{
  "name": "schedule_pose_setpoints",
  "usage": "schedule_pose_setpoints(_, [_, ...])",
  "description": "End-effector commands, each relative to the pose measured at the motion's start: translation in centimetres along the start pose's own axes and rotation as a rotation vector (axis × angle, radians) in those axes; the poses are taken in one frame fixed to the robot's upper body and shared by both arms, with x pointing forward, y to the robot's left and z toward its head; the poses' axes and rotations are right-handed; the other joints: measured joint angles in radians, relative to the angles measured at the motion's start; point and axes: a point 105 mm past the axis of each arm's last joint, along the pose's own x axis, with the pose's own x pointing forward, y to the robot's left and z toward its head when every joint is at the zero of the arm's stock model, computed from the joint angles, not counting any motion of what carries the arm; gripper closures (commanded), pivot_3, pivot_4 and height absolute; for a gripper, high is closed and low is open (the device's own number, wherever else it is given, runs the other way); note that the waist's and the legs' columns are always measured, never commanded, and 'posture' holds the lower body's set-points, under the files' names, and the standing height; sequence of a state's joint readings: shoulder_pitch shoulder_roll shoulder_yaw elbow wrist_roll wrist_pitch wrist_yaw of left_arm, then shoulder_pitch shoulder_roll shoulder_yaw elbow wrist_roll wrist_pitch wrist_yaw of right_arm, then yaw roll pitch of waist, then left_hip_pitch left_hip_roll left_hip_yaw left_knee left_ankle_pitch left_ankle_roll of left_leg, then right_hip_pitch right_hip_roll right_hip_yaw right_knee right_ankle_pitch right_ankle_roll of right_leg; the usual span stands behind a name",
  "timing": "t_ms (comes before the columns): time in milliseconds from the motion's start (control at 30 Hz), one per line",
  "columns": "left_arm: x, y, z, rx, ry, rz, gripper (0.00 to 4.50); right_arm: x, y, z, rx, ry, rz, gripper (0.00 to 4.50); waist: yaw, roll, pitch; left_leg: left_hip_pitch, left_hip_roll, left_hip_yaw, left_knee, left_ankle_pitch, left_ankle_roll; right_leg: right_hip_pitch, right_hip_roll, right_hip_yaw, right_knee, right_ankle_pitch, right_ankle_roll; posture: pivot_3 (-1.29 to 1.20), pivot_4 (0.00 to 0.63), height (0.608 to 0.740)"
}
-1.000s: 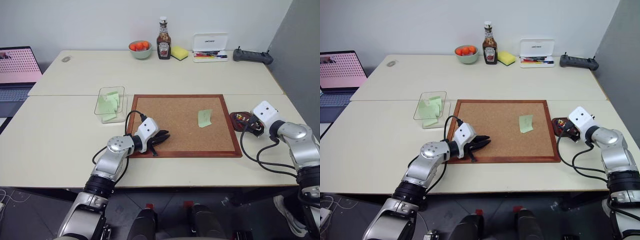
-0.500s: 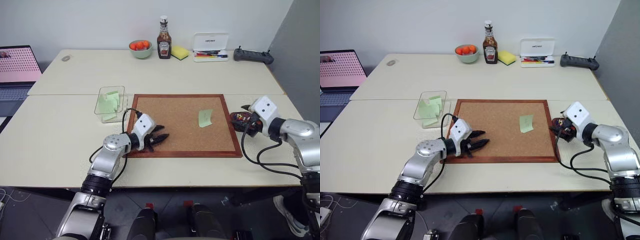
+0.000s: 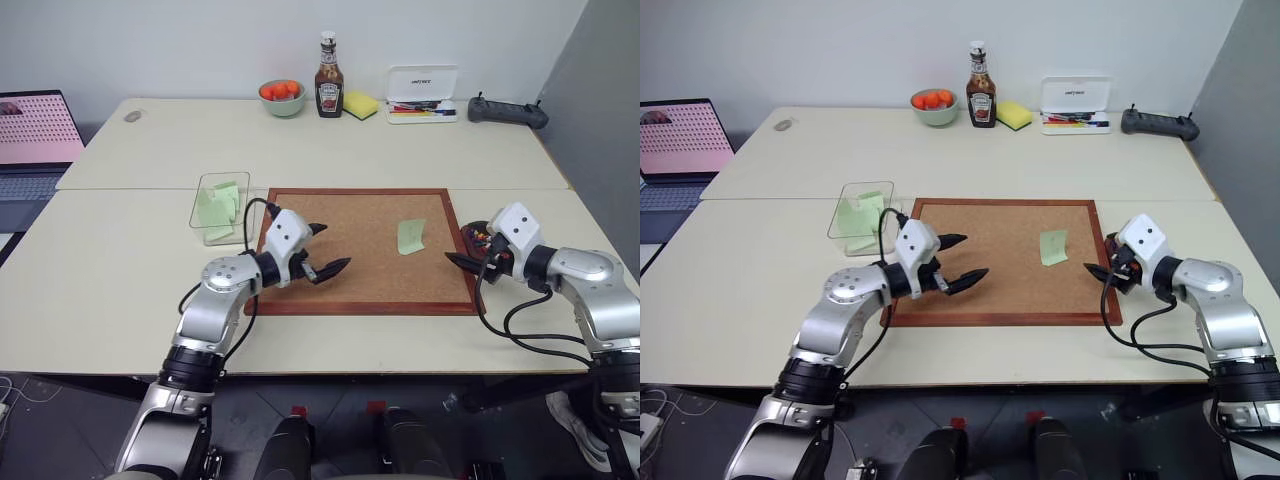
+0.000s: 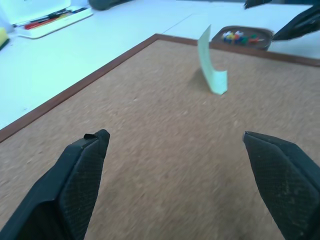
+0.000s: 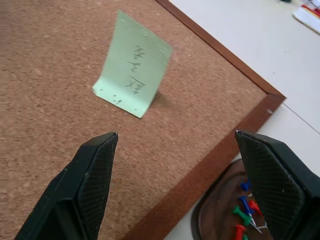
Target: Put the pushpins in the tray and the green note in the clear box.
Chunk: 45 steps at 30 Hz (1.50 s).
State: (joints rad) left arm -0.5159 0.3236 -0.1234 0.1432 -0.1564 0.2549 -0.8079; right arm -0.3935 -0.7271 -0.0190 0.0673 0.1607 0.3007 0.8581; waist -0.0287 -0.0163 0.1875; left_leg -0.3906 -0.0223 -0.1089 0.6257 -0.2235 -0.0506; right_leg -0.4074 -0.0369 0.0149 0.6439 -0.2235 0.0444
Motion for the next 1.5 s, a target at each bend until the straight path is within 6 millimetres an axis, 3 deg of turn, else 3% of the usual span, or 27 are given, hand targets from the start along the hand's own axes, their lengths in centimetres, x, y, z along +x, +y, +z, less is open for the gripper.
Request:
schedule_pose_setpoints(33, [1.8,1.0,1.2,0.014,-0.027,0.026,0.04,-0.9,0.4,1.8,0.002,-0.057,0.017,0.54,0.0,0.0,0.0,0.0,0.0,0.0,0.0,0.0,0.0,0.0,0.0,0.0,0.0,0.0,0.0,0.0,0.15,0.74])
schedule_pose_setpoints(400, [8.7,0.0,1.7,-0.052,0.026,-0.119,0.04,-1.7,3.5,2.9,0.069,-0.065,0.003,0.54,0.0,-0.001,0.001,-0.003,-0.001,0.0,0.001,0.0,0.0,-0.001,0.0,-0.001,0.0,0.0,0.001,0.0,0.15,0.74])
schedule_pose_setpoints(800, [12.1,-1.7,2.1,-0.081,0.054,-0.149,0.04,-1.5,4.6,3.8,0.092,-0.071,-0.031,0.54,-0.001,-0.002,0.001,-0.005,-0.001,-0.001,0.001,0.0,0.0,-0.004,0.0,-0.001,0.0,0.0,0.002,0.0,0.15,0.74])
schedule_pose_setpoints(967, [12.3,-1.7,2.4,-0.104,0.039,-0.136,0.63,-1.4,4.6,4.1,0.1,-0.081,-0.038,0.54,-0.003,-0.002,0.001,-0.005,-0.001,0.0,0.001,0.0,0.0,-0.004,0.0,-0.001,0.0,0.0,0.002,0.0,0.15,0.74])
schedule_pose_setpoints(1500, [12.6,-3.1,1.9,-0.119,0.041,-0.191,3.58,-1.8,4.6,4.5,0.135,-0.121,-0.029,0.54,-0.002,-0.002,0.001,-0.005,-0.001,0.0,0.001,0.0,0.0,-0.004,0.0,0.0,0.0,0.0,0.002,0.0,0.15,0.74])
